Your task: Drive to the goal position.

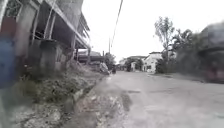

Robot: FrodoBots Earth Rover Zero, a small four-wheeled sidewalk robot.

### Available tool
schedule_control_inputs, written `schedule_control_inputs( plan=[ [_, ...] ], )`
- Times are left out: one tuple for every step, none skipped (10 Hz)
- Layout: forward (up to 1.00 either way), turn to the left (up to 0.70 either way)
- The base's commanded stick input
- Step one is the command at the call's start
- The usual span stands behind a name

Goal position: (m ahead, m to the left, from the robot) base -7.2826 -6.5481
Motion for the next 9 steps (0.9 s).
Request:
schedule_control_inputs(
  plan=[
    [0.05, -0.55],
    [0.05, -0.70],
    [0.05, -0.70],
    [0.05, -0.70],
    [0.05, -0.70],
    [0.05, -0.70],
    [0.05, -0.70],
    [0.05, -0.70],
    [0.05, -0.70]
  ],
)
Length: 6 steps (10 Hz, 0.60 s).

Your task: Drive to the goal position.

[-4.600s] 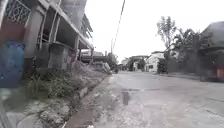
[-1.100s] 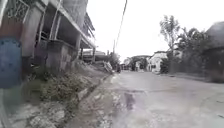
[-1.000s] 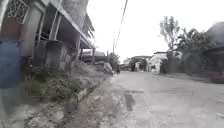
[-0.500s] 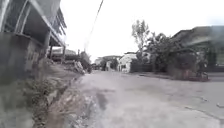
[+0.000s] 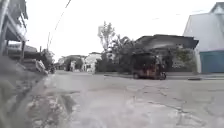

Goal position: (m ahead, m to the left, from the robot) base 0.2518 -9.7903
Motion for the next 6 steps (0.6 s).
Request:
schedule_control_inputs(
  plan=[
    [0.05, -0.70],
    [0.05, -0.70],
    [0.05, -0.70],
    [0.05, -0.70],
    [0.05, -0.62],
    [0.05, -0.12]
  ],
)
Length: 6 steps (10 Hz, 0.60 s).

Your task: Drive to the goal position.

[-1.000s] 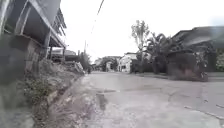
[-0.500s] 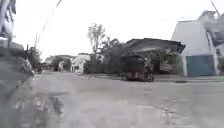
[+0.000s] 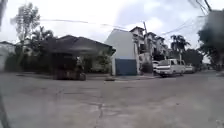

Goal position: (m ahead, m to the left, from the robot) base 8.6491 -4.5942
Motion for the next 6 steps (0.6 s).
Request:
schedule_control_inputs(
  plan=[
    [0.05, -0.55],
    [0.05, -0.13],
    [0.06, 0.00],
    [0.06, 0.00],
    [0.06, 0.00],
    [0.06, 0.00]
  ],
)
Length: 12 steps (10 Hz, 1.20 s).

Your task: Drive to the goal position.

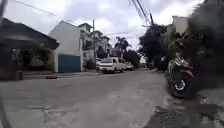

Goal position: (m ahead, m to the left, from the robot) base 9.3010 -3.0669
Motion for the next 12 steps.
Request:
schedule_control_inputs(
  plan=[
    [0.06, 0.00],
    [0.06, 0.03],
    [0.06, 0.09],
    [0.06, 0.07],
    [0.05, 0.02],
    [0.05, 0.00],
    [0.41, 0.00],
    [0.65, 0.00],
    [0.70, 0.00],
    [0.70, 0.00],
    [0.70, 0.00],
    [0.70, 0.00]
  ],
)
